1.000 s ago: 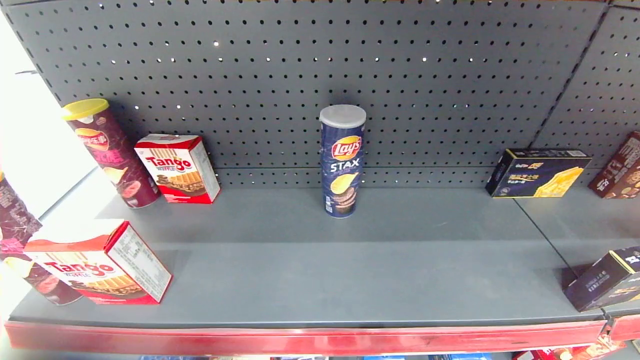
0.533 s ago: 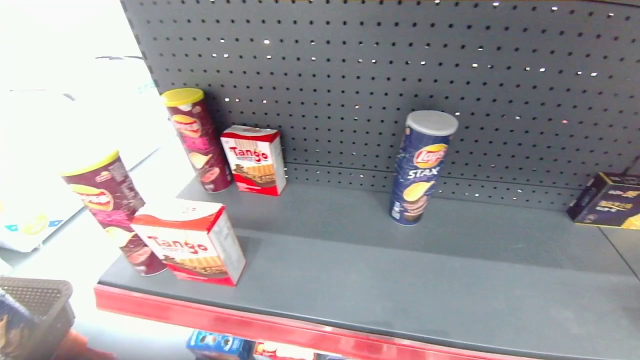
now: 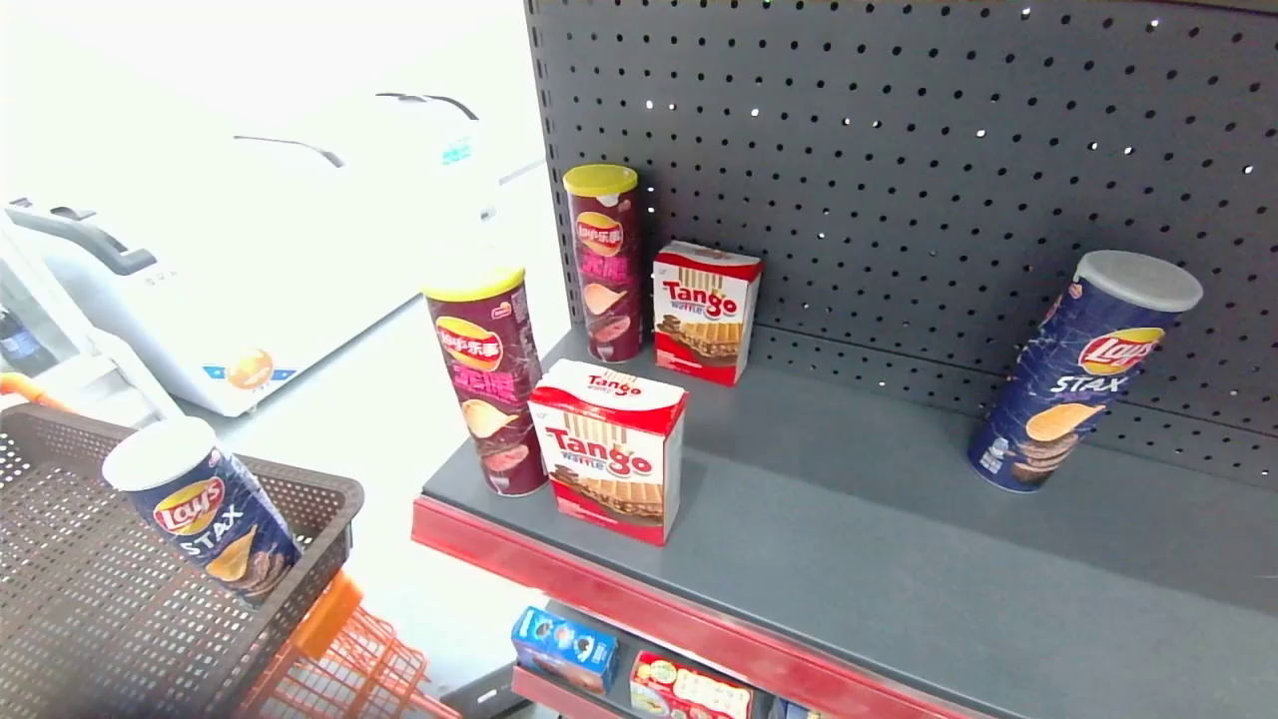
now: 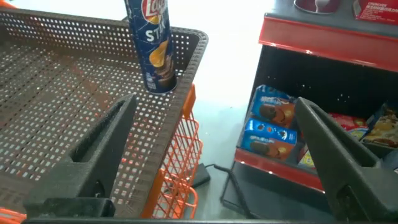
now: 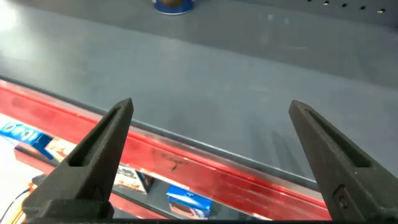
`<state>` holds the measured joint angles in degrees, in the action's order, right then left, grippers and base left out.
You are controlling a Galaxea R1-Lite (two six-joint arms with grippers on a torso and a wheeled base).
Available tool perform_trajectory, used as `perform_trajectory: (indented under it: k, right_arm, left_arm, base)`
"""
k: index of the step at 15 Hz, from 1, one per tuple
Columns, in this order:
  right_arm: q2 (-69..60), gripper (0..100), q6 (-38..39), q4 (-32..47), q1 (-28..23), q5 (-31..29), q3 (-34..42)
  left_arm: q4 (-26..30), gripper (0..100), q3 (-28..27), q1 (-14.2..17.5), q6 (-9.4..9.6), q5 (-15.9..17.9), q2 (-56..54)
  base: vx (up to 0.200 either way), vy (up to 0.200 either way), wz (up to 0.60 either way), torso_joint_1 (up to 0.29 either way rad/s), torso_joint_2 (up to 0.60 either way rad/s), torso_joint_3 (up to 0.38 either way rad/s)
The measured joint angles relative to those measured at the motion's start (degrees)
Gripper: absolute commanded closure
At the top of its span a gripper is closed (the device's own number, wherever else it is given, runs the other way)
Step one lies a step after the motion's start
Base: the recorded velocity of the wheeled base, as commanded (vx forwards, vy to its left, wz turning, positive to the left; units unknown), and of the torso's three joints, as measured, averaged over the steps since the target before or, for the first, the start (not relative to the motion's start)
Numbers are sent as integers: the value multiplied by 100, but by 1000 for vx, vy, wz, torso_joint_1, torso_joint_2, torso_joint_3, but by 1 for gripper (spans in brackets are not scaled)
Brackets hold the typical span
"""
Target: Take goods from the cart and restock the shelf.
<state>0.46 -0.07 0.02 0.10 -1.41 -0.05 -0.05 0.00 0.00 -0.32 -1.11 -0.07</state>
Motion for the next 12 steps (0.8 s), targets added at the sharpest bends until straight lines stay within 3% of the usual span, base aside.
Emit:
perform_trajectory:
  k: [12]
  right_arm:
    - [0,0,0,-2,-10,0,5]
  left_arm:
    - [18,0,-10,-10,29,32,0]
  base:
    - [0,0,0,0,0,0]
